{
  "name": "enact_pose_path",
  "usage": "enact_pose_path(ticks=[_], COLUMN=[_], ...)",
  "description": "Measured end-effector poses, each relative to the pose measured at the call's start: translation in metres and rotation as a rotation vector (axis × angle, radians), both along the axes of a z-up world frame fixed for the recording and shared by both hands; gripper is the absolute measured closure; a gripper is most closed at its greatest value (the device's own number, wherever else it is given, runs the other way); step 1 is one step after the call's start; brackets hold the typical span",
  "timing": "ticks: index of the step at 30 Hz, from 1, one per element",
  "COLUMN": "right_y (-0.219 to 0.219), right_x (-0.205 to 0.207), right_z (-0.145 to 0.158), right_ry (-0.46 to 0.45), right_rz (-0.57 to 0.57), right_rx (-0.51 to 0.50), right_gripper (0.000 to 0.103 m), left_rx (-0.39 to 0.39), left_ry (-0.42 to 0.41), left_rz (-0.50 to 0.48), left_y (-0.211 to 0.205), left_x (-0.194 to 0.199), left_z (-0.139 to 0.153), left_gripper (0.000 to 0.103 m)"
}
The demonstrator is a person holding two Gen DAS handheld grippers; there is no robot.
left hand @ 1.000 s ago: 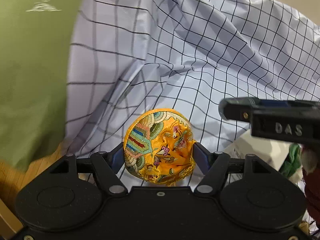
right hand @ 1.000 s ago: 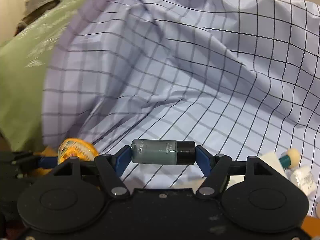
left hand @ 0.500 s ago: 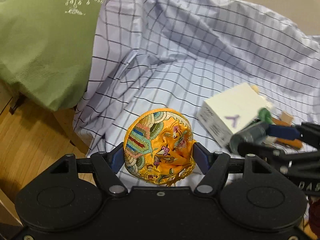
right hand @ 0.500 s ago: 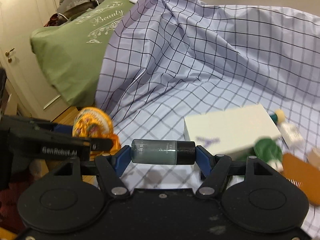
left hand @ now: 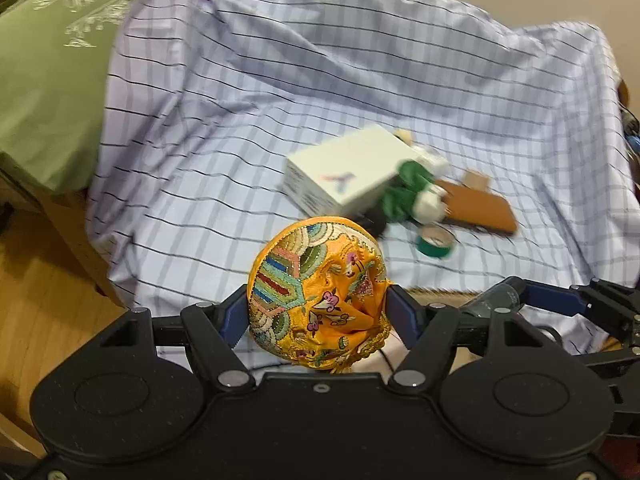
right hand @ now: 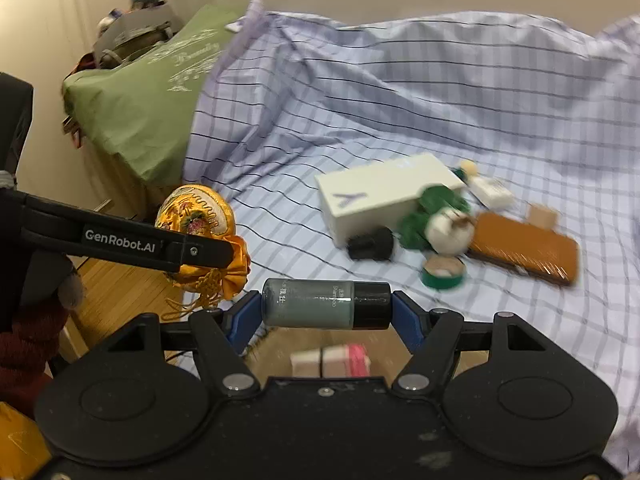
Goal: Organize soft objects
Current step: 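Lift and carry the gold pouch and dark bottle back over the wicker basket, then lower the pouch and bottle into the basket and open both grippers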
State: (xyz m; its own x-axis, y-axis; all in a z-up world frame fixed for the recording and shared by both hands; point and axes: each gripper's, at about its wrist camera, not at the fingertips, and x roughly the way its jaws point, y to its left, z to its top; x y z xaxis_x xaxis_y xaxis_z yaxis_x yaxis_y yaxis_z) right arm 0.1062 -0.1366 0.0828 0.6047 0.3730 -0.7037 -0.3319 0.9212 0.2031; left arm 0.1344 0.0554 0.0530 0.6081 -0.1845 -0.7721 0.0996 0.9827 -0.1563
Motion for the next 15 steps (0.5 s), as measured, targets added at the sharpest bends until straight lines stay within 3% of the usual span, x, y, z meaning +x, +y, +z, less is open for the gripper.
enact_pose_path(ticks=[15], right_y=[-0.06], right_x=[-0.054], right_z=[-0.007], right_ry=[0.004], right_rz=[-0.32], right_rx=[0.046], right_gripper=[0.034], left_rx=[-0.036], left_ry=[0.065], left_rz=[-0.099], left_y=[-0.056], left_x=[-0.045], left_z=[-0.025], left_gripper=[0.037])
